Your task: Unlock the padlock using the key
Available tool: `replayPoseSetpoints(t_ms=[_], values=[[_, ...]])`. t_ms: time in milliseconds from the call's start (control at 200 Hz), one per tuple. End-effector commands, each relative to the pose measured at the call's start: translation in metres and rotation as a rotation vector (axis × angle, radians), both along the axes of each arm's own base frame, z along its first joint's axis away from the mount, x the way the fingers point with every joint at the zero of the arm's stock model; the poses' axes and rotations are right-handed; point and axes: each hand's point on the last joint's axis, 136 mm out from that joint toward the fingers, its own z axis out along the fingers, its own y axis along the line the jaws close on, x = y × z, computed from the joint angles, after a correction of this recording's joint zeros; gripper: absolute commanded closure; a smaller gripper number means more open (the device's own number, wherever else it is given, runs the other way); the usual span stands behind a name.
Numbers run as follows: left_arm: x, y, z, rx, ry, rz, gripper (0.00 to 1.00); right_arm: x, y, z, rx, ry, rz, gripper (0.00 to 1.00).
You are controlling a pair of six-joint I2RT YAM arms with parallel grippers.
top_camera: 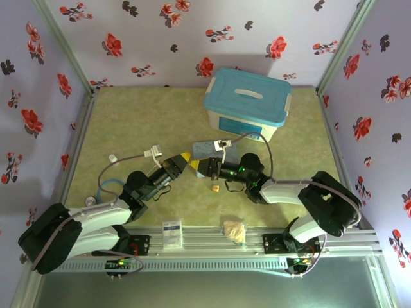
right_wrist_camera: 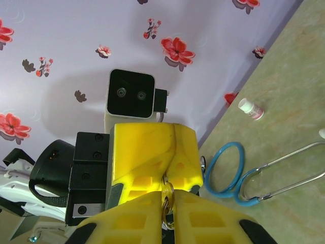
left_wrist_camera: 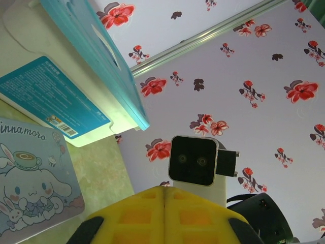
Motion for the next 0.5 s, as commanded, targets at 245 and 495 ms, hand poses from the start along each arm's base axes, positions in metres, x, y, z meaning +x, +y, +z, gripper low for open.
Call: replayPoseSetpoints(t_ms=[245,495], values=[[0.0052,0.0012,0.0133,-0.034,-0.024,0.026,1.00,-0.0008,0.0004,0.0056,0.039,-0.021,0.013,0.69],[0.0049,0.0012,0.0109,-0.036,-0.012,0.023,1.00,0.0012,0.0002,0.0033,0.069,-0.010,0.009,0.80]])
